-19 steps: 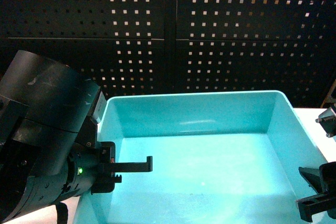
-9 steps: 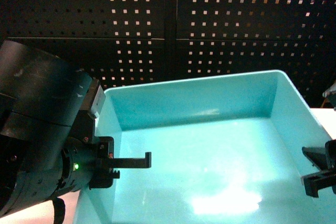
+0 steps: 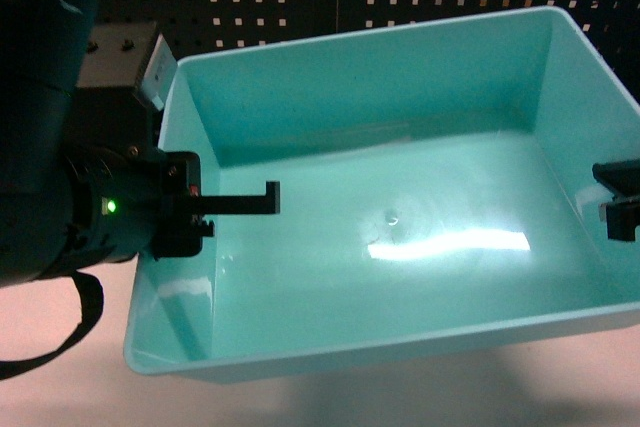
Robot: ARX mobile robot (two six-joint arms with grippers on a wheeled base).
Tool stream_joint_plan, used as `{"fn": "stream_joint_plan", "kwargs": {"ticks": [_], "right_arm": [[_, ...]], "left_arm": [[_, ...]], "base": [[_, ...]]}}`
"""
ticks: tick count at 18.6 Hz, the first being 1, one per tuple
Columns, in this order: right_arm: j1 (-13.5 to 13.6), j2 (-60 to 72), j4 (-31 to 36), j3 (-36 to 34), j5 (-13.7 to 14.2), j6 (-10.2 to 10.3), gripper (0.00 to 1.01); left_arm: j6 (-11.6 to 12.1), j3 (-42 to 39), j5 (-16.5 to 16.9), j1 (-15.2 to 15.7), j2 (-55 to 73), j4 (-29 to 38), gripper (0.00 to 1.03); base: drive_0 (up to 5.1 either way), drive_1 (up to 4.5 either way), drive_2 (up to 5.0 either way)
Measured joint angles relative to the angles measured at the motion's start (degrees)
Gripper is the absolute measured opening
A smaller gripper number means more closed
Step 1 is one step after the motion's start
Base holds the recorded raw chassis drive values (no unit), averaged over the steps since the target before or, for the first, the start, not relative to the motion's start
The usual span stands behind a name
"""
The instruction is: Stack blue boxes stably on right
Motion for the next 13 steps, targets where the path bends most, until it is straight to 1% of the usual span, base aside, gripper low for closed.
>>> {"fn": "stream_joint_plan", "kwargs": {"ticks": [5,8,13], "right_arm": [[-0.81,-5.03,-1.84,4.63,-1.29,0.07,0.07],[-1.16,-7.69,-2.97,7.65,-2.23,0.66,0.07],[-1.36,-10.51,-3.37,9.38,-3.21,1.55,0.07]], "left_arm": [[2.32,2.36,-0.96,-0.04,-6.64,-0.68,0.02],[3.26,3.69,-1.27,-0.02,-10.67,-0.87,0.02],[5.35,4.04,-1.53,-0.02,-14.84,0.55,0.02]], "base": [[0.0,0.0,0.0],[0.0,0.0,0.0],[0.0,0.0,0.0]]}}
